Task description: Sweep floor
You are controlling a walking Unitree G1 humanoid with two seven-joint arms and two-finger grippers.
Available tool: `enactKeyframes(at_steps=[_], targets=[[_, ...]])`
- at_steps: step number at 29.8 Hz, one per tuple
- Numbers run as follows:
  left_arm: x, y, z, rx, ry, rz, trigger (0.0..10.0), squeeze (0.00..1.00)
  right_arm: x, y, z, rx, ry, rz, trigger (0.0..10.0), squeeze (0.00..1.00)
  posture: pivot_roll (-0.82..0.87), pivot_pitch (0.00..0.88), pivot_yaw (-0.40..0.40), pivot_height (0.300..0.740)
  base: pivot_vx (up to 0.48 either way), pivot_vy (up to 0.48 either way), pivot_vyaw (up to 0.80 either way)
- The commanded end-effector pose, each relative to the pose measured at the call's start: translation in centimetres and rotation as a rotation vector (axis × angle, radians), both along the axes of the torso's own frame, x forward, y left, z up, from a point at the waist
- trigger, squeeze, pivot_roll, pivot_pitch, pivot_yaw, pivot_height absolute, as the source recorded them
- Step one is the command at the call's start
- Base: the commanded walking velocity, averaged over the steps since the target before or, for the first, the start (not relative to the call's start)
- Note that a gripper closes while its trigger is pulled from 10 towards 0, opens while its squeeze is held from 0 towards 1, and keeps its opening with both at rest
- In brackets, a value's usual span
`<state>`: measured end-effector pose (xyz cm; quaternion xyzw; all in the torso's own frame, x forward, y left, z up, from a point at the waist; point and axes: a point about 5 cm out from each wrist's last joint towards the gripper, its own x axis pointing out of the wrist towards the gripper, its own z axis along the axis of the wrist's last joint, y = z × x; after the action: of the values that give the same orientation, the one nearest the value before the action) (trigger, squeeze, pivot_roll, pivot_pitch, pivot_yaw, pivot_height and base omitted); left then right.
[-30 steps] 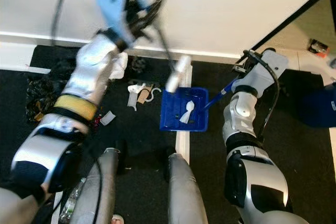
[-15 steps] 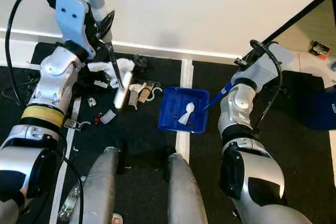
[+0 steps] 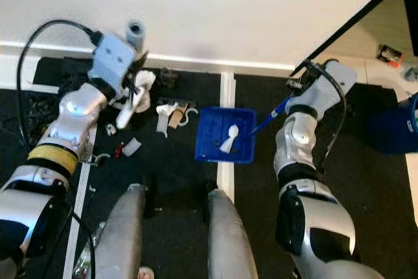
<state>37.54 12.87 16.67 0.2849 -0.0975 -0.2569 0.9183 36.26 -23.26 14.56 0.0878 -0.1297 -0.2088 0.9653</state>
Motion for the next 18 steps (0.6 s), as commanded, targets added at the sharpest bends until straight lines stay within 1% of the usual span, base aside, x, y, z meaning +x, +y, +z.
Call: enactKeyframes(at_steps=[1,2,4,5,8,9,10,12,14,15,16,18], targets=[[-1.2,-2.3,-3.2,0.088,0.084,-0.093,10.0,0.00,-0.6,0.1,-1.9,0.006,0.080,0.020,10.0,0.00,0.06,0.429,-0.071,0.740,0.000,0.000,0.00],[-1.4,-3.1,-3.8,0.106,0.098,-0.119,10.0,0.00,-0.6,0.1,-2.0,0.003,0.083,0.019,10.0,0.00,0.06,0.429,-0.070,0.740,0.000,0.000,0.00],[-1.6,-4.0,-4.1,0.099,0.106,-0.136,10.0,0.00,-0.6,0.1,-1.9,-0.003,0.083,0.023,10.0,0.00,0.05,0.430,-0.069,0.740,0.000,0.000,0.00],[-1.6,-4.0,-4.1,0.099,0.106,-0.136,10.0,0.00,-0.6,0.1,-1.9,-0.003,0.083,0.023,10.0,0.00,0.05,0.430,-0.069,0.740,0.000,0.000,0.00],[-1.6,-5.6,-4.1,0.079,0.106,-0.159,10.0,0.00,-0.6,0.3,-2.2,-0.020,0.110,0.047,10.0,0.00,0.05,0.438,-0.064,0.740,0.000,0.000,0.00],[-1.5,-6.2,-3.9,0.058,0.100,-0.157,10.0,0.00,-0.6,0.3,-2.4,-0.022,0.114,0.050,10.0,0.00,0.05,0.438,-0.064,0.740,0.000,0.000,0.00],[-1.5,-6.2,-3.9,0.058,0.100,-0.157,10.0,0.00,-0.6,0.3,-2.4,-0.022,0.114,0.050,10.0,0.00,0.05,0.438,-0.064,0.740,0.000,0.000,0.00],[-1.0,-7.1,-3.0,0.007,0.087,-0.139,10.0,0.00,-0.8,0.5,-2.7,-0.029,0.120,0.056,10.0,0.00,0.04,0.437,-0.061,0.740,0.000,0.000,0.00],[-0.9,-7.5,-2.7,-0.008,0.080,-0.131,10.0,0.00,-0.8,0.6,-2.8,-0.034,0.122,0.059,10.0,0.00,0.04,0.437,-0.061,0.740,0.000,0.000,0.00],[-0.7,-8.4,-1.9,-0.057,0.070,-0.125,10.0,0.00,-1.0,0.9,-3.1,-0.042,0.129,0.069,10.0,0.00,0.04,0.437,-0.061,0.740,0.000,0.000,0.00],[-0.7,-8.4,-1.9,-0.057,0.070,-0.125,10.0,0.00,-1.0,0.9,-3.1,-0.042,0.129,0.069,10.0,0.00,0.04,0.437,-0.061,0.740,0.000,0.000,0.00],[-0.6,-9.6,-1.0,-0.124,0.067,-0.127,10.0,0.00,-1.1,0.9,-3.4,-0.042,0.139,0.069,10.0,0.00,0.05,0.439,-0.059,0.740,0.000,0.000,0.00]])
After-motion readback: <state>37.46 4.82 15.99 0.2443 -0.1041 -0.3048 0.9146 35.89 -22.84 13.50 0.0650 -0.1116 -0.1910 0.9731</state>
